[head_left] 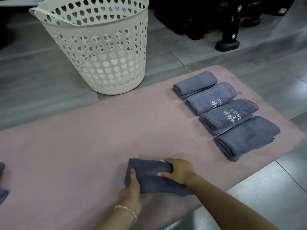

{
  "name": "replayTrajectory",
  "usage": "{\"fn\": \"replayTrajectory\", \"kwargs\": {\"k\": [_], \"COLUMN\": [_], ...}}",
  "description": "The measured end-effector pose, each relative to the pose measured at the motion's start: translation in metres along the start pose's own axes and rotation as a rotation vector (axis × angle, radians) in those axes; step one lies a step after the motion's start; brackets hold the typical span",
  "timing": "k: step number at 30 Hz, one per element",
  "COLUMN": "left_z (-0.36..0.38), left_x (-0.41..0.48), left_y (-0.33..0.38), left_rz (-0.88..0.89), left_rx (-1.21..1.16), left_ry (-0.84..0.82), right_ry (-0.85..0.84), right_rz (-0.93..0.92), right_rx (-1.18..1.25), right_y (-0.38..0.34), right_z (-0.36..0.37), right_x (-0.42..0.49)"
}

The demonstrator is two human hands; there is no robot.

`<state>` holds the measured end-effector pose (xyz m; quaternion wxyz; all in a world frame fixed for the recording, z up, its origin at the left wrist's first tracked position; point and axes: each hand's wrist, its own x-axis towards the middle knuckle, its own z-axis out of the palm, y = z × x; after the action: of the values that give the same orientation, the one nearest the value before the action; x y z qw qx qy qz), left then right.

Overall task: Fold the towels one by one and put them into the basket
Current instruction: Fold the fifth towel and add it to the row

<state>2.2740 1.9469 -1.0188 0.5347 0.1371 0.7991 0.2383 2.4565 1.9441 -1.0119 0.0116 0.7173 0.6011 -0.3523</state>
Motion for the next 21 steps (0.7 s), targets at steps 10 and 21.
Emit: {"fn": "replayTrajectory", "kwargs": {"k": [10,21], "left_z": [0.016,0.072], "left_x": [-0.026,-0.037], "left_y": [0.032,0.199], "left_rz": [0.180,0.607], "left_rx": [-0.213,0.296], "left_ry": [-0.295,-0.915], "right_ry": [0.010,-0.184], "right_rz": [0.060,-0.122], "right_rx": [0.884,1.500], "right_y": [-0.031,-0.029], "right_z": [0.009,-0.108], "right_x": [-0.023,0.015]}}
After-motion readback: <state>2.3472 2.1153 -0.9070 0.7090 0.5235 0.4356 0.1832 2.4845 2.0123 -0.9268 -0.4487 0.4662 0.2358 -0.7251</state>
